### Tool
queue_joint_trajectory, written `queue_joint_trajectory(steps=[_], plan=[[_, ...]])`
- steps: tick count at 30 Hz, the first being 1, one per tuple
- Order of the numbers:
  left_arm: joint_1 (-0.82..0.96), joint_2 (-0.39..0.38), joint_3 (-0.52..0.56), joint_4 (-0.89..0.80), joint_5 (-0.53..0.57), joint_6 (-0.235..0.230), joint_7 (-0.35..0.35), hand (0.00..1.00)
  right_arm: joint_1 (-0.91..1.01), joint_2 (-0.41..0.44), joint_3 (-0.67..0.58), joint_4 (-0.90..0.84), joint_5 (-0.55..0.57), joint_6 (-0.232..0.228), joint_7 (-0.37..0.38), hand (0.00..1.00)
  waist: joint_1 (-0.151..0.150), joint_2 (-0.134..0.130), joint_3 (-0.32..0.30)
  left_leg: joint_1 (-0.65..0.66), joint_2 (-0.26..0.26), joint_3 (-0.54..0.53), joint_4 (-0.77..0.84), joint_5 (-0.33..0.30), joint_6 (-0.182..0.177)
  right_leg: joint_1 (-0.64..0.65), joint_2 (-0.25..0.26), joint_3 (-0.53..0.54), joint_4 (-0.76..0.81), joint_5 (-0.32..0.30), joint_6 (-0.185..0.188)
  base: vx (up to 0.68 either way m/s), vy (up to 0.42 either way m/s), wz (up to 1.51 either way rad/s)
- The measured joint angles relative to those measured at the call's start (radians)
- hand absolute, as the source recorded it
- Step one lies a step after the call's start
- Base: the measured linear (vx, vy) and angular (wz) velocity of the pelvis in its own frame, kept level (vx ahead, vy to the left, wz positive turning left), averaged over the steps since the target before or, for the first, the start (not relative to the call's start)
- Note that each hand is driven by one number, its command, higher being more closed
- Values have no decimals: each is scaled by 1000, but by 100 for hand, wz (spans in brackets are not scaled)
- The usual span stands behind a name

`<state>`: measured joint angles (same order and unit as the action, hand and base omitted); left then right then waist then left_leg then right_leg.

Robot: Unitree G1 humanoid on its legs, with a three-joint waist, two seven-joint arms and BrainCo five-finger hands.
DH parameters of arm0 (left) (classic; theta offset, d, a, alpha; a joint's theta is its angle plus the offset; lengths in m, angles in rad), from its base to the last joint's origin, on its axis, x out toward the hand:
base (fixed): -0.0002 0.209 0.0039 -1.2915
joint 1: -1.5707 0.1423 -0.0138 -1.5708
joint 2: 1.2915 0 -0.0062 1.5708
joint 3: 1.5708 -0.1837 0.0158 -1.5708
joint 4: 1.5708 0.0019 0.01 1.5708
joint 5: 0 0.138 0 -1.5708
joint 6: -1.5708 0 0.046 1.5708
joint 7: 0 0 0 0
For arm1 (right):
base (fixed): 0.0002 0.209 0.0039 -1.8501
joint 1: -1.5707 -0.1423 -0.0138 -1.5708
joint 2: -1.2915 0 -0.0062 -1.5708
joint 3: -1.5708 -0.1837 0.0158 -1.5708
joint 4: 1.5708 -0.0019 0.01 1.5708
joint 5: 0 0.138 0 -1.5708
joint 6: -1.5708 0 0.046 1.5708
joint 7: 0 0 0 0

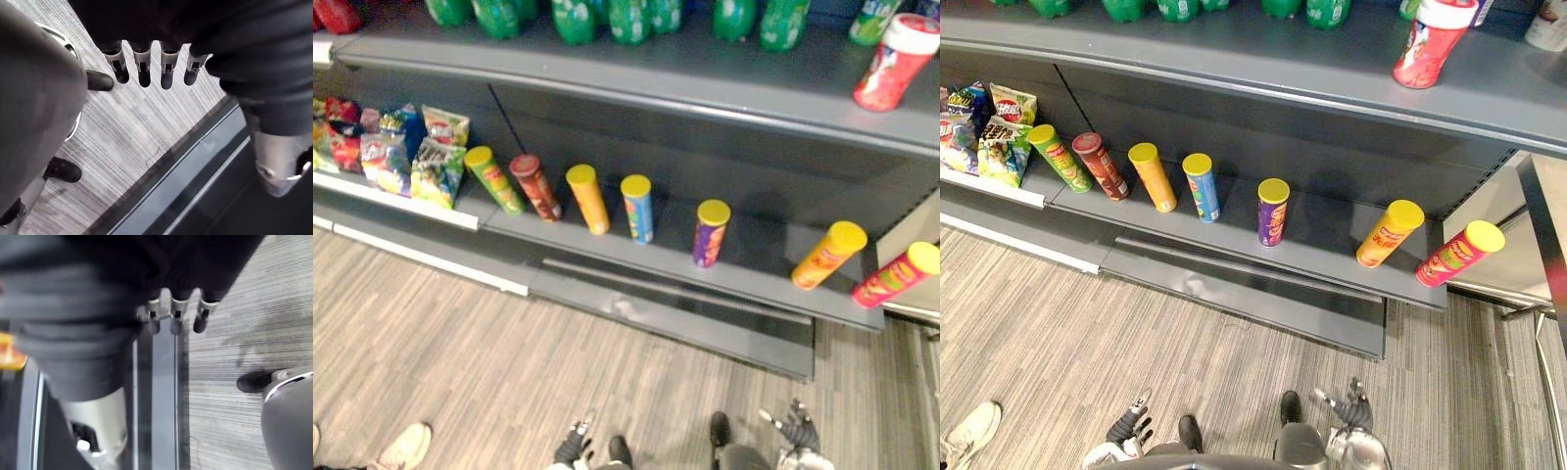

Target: Put the gum and the chips on the shelf.

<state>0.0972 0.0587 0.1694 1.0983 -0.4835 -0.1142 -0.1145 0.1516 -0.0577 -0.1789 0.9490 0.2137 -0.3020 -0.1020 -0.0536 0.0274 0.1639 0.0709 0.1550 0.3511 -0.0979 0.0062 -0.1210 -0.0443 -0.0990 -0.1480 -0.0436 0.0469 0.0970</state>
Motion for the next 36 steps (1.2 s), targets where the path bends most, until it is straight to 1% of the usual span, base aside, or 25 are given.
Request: queue_joint_trajectory(steps=[3, 4, 5, 6, 7, 8, 9, 12, 13, 14, 15, 17, 19, 26, 36], plan=[[16, -13, 52, 18, -34, 9, 4, 0, 10, 0, -33, 54, 32, 17, 4, 0, 3, -2, -23, 25, 3, 21, -3, -9, 1, 23, 4, 12, -10, 0, 0, 53, -3, -12], [22, -19, 74, 20, -72, 9, 15, 0, 16, 4, -51, 66, 35, 36, 3, 0, 3, -3, -30, 37, 3, 24, -3, -12, -1, 36, 5, 13, -14, 0, 0, 34, 0, -9], [26, -23, 86, 26, -108, 8, 30, 0, 19, 9, -55, 78, 67, 56, 2, 0, 3, -4, -36, 43, 3, 27, -4, -14, -1, 43, 5, 14, -16, 0, 0, 36, -1, -4], [26, -24, 96, 30, -123, 9, 37, 0, 19, 11, -62, 83, 81, 70, 4, 0, 3, -4, -37, 45, 3, 29, -4, -14, -1, 48, 5, 14, -18, 0, 0, 27, -1, -3], [26, -29, 119, 36, -144, 9, 53, 0, 20, 19, -83, 89, 109, 94, 4, 0, 4, -6, -39, 55, 4, 36, -4, -14, -1, 53, 6, 16, -18, 0, 0, 9, -2, -4], [28, -33, 133, 36, -144, 9, 64, 0, 22, 24, -95, 88, 118, 101, 3, 0, 5, -7, -40, 56, 4, 43, -4, -14, -1, 55, 6, 17, -18, 0, 0, -10, -5, -6], [34, -44, 158, 36, -144, 8, 81, 0, 30, 28, -102, 88, 155, 115, 2, 0, 7, -6, -50, 57, 5, 48, -4, -14, -1, 56, 6, 18, -18, 0, 0, -17, -6, -4], [45, -57, 182, 33, -144, 9, 99, 0, 40, 39, -127, 88, 201, 131, 3, 0, 10, -3, -64, 66, 6, 51, -5, -15, -1, 69, 6, 17, -21, 0, 0, 0, 0, 0], [48, -59, 184, 33, -143, 10, 106, 0, 46, 39, -129, 88, 230, 143, 7, 0, 16, -1, -69, 74, 6, 53, -5, -17, -1, 78, 7, 17, -23, -2, -1, 0, 0, 0], [48, -63, 184, 32, -143, 14, 111, 0, 53, 39, -130, 88, 238, 153, 17, 0, 27, -1, -79, 78, 7, 54, -5, -18, -1, 83, 7, 16, -24, -2, -1, 0, 0, 0], [51, -64, 183, 28, -142, 18, 112, 0, 58, 37, -130, 88, 236, 159, 22, 0, 30, -2, -87, 79, 7, 54, -5, -20, -1, 84, 7, 15, -24, -2, -2, -17, -11, 4], [63, -64, 182, 13, -141, 29, 116, 0, 60, 38, -128, 89, 233, 165, 22, 0, 31, -7, -100, 79, 7, 54, -5, -22, -3, 86, 7, 11, -24, -4, -2, -6, -5, 2], [66, -63, 180, 13, -140, 30, 119, 0, 61, 38, -126, 89, 227, 168, 22, 0, 31, -10, -107, 80, 7, 56, -5, -25, -8, 86, 6, 11, -25, -5, -1, 0, 0, 0], [71, -56, 151, 14, -131, 32, 132, 0, 64, 37, -123, 100, 226, 170, 24, 0, 36, -14, -126, 91, 7, 63, -5, -26, -7, 95, 7, 12, -29, -3, -3, -1, -2, -1], [79, -55, 151, 5, -129, 31, 139, 0, 65, 36, -102, 102, 225, 167, 21, 0, 38, -19, -137, 97, 11, 77, -5, -28, -6, 108, 11, 11, -45, -2, -3, 0, 0, 0]])
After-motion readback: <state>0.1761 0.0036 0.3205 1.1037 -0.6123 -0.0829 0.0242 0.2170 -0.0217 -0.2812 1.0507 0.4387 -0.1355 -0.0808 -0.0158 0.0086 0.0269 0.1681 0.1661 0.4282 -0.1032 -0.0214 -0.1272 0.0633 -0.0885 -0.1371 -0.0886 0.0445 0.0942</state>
